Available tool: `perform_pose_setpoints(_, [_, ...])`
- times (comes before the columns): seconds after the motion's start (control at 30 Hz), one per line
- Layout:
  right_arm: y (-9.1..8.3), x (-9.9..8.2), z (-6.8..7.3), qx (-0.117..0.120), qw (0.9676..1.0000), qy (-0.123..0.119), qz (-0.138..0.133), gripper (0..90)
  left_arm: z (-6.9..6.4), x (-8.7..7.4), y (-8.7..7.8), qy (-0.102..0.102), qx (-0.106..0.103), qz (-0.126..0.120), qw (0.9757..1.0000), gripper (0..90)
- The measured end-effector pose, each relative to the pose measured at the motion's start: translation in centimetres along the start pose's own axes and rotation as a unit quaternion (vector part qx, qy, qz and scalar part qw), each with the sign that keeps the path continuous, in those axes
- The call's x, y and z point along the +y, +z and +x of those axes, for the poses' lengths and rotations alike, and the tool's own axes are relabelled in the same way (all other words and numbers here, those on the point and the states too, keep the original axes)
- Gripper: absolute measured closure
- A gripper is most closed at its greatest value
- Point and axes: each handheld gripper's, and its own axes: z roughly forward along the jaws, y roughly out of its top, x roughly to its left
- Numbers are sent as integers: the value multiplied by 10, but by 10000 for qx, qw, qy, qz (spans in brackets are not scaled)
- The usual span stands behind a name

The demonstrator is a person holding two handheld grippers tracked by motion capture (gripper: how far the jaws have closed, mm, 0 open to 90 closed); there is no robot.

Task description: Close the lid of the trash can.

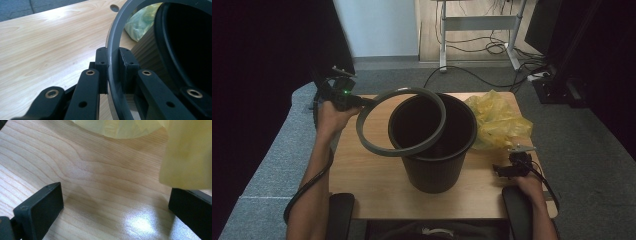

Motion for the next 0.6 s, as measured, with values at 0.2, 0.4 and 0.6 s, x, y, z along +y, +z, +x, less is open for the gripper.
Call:
perform_pose_setpoints(0.2, [0,0,0,0,10000,0,-1,0,-17,13,13,180,-100,65,9998,787])
perform_pose_setpoints(0.4, [0,0,0,-1,10000,0,-1,0,-32,23,25,308,-181,99,9993,787])
perform_pose_setpoints(0.6, [0,0,0,1,10000,3,-4,0,-44,30,33,412,-171,104,9990,786])
